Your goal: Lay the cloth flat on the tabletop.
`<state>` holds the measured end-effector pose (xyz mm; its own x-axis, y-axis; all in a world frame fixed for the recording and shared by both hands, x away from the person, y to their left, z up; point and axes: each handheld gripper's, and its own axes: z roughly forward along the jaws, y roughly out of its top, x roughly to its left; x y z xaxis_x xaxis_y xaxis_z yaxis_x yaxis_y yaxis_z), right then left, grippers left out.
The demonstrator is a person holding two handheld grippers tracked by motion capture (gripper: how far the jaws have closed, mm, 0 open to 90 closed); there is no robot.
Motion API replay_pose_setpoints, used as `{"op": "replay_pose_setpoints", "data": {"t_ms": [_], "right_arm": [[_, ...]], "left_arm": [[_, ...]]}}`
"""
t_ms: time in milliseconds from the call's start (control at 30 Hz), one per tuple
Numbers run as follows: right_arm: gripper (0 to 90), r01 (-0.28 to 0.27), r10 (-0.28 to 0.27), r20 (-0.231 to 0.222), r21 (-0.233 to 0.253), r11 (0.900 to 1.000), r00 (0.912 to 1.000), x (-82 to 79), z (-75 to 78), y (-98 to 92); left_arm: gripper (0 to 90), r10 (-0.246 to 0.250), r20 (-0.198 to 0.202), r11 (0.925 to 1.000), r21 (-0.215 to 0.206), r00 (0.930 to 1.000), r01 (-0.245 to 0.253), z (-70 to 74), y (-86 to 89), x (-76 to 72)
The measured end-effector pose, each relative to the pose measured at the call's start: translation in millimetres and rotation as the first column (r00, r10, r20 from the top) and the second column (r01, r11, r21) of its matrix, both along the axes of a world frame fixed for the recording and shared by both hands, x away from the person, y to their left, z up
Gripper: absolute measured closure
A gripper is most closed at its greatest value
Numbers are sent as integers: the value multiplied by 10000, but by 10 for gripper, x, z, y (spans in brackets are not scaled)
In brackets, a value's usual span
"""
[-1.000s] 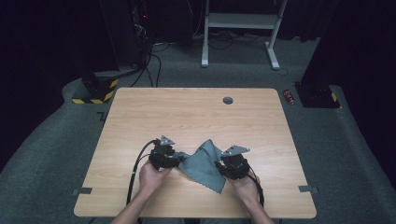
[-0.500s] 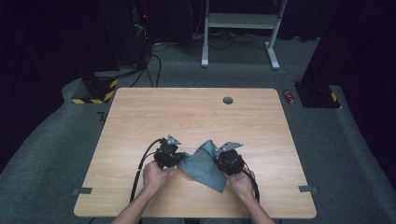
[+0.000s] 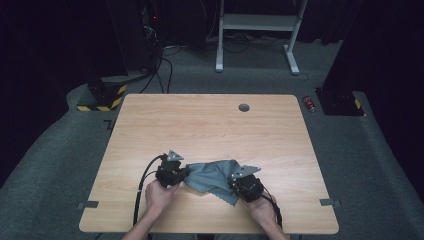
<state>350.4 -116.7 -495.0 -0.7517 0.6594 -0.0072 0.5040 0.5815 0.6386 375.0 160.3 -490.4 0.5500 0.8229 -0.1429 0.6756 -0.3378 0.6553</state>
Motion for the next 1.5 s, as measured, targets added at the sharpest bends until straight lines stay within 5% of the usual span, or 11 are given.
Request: {"op": "replay_pose_setpoints", "data": {"t_ms": [100, 333, 533, 633, 700, 833, 967, 1167, 1233, 1400, 1500], "right_arm": [[852, -121, 119, -92, -234, 9997, 9999, -28, -29, 16], [658, 569, -591, 423, 530, 9970, 9974, 90, 194, -47], [643, 1103, -1134, 330, 837, 9904, 9930, 266, 227, -10], [722, 1183, -1188, 18, 792, 9898, 9929, 352, 188, 31], [833, 1038, -1038, -35, 590, 9928, 9946, 392, 158, 57], [887, 944, -946, 14, 508, 9942, 9955, 397, 175, 53], [890, 922, -944, 333, 627, 9938, 9950, 376, 257, 26], [889, 819, -902, 899, 927, 9923, 9919, 265, 423, -45], [889, 775, -852, 869, 879, 9931, 9926, 238, 401, -51], [888, 460, -458, -61, 278, 9986, 9989, 58, 7, -45], [879, 316, -314, -302, 77, 9995, 9991, 23, -86, -23]], "left_arm": [[840, -33, -376, 9999, 156, 9993, 38, -102, 23, -25], [581, 160, -41, 9998, -105, 9999, -160, -2, 0, 67], [542, 258, -145, 9979, 592, 9996, -249, -10, -180, 280], [580, 160, -274, 9961, 869, 9995, -136, -37, -252, 345], [696, 88, -597, 9964, 851, 9982, -37, -72, -272, 380], [804, -12, -804, 9958, 914, 9968, 86, -96, -247, 409], [877, -21, -459, 9982, 600, 9989, 49, -3, -206, 393], [882, 21, 830, 10000, 76, 9966, -27, 317, -117, 262], [882, -22, 828, 10000, 75, 9966, 16, 308, -102, 228], [880, -282, 104, 9993, 239, 9995, 279, 51, -61, 44], [875, -428, -411, 9979, 462, 9982, 447, -105, -60, -14]]}}
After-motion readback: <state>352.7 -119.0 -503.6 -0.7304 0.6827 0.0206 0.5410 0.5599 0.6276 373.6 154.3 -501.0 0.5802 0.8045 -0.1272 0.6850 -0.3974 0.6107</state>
